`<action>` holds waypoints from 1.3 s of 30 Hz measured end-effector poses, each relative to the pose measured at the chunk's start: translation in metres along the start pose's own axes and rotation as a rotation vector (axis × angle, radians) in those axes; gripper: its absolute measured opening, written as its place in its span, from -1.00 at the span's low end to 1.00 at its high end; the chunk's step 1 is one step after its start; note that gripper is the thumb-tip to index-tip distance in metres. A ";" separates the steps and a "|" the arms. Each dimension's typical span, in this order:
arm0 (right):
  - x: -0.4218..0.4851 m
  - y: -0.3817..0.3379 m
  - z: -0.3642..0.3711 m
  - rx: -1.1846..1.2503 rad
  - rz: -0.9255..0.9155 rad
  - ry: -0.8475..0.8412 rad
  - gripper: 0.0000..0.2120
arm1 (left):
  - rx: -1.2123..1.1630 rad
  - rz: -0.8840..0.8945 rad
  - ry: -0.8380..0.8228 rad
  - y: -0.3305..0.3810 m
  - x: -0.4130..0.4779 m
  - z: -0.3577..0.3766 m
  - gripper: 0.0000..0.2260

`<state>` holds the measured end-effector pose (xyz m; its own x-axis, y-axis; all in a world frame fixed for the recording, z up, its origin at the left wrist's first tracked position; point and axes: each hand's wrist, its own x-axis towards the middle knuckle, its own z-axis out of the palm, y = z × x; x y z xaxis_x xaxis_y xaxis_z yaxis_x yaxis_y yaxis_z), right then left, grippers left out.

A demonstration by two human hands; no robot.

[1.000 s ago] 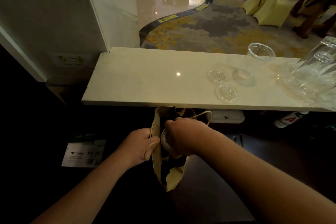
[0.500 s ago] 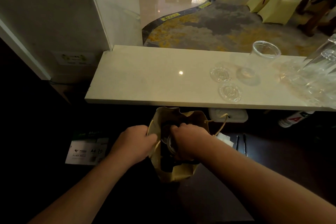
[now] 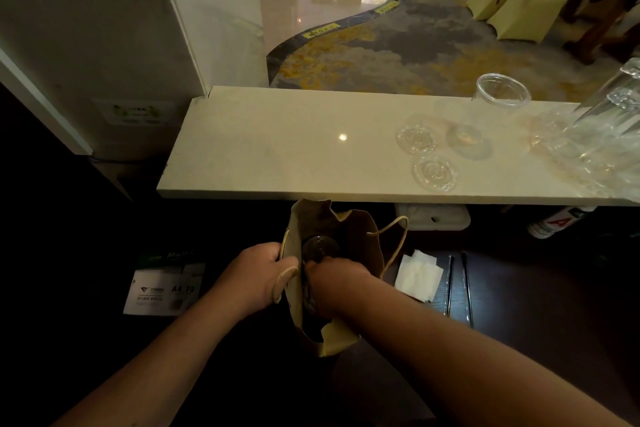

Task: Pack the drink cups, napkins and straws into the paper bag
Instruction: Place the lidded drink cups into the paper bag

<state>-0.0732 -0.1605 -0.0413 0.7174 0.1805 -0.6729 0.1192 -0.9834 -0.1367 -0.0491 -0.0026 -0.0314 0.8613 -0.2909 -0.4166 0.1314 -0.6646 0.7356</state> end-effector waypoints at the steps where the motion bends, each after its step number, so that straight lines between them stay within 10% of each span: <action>1: 0.002 -0.001 0.001 0.002 0.001 -0.008 -0.41 | -0.001 0.005 -0.005 0.000 -0.001 0.001 -0.68; 39: 0.012 0.000 0.026 0.090 -0.013 0.019 -0.74 | -0.124 0.003 -0.092 -0.009 -0.006 0.014 -0.62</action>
<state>-0.0822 -0.1574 -0.0685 0.7290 0.1923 -0.6570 0.0675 -0.9752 -0.2106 -0.0620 -0.0048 -0.0431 0.8138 -0.3582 -0.4576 0.1935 -0.5755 0.7946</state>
